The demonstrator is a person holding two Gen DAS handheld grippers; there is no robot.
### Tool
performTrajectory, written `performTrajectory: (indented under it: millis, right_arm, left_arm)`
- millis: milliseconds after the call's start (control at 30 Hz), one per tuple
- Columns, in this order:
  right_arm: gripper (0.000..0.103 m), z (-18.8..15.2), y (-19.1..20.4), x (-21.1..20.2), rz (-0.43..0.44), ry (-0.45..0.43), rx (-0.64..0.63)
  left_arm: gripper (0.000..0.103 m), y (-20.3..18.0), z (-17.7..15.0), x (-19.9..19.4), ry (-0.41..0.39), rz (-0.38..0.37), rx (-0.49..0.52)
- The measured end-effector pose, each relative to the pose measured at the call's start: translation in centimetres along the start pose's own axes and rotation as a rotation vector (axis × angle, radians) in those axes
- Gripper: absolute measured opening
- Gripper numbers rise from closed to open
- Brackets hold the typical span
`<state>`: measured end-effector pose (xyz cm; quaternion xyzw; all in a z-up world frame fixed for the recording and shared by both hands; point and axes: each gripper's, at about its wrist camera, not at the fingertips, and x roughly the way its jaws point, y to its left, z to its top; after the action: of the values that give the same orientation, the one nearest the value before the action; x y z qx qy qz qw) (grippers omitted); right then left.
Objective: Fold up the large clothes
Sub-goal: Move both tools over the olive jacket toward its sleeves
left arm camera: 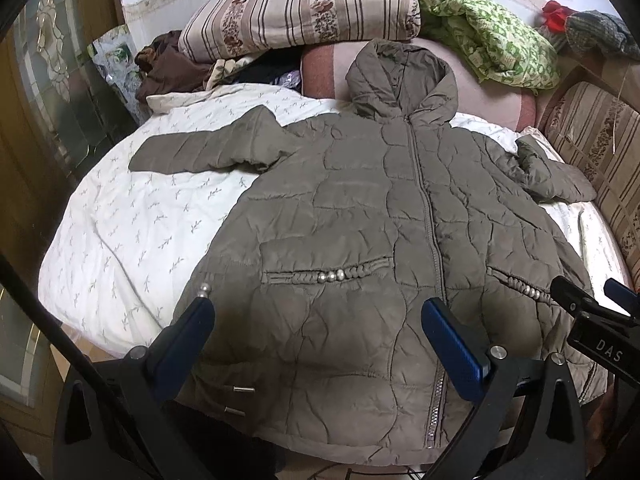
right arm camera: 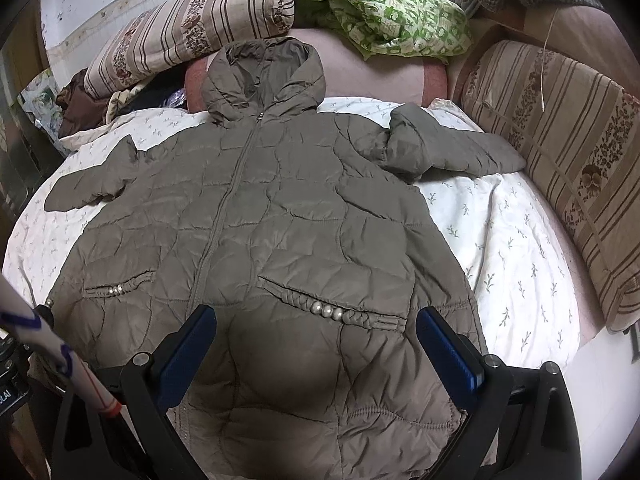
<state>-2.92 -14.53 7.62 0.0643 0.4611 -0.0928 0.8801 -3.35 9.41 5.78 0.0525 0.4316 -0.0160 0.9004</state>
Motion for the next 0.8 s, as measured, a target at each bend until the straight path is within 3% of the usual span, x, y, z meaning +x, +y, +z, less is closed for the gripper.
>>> performTrajectory:
  millis: [333, 800]
  right_arm:
    - [0.102, -0.3, -0.2, 0.6, -0.013, 0.042, 0.004]
    - [0.102, 0.3, 1.3, 0.4, -0.027, 0.032, -0.036]
  left_arm:
    - [0.103, 0.4, 0.1, 0.8, 0.03, -0.015, 0.014]
    - [0.102, 4.2, 1.6, 1.7, 0.023, 0.044, -0.058]
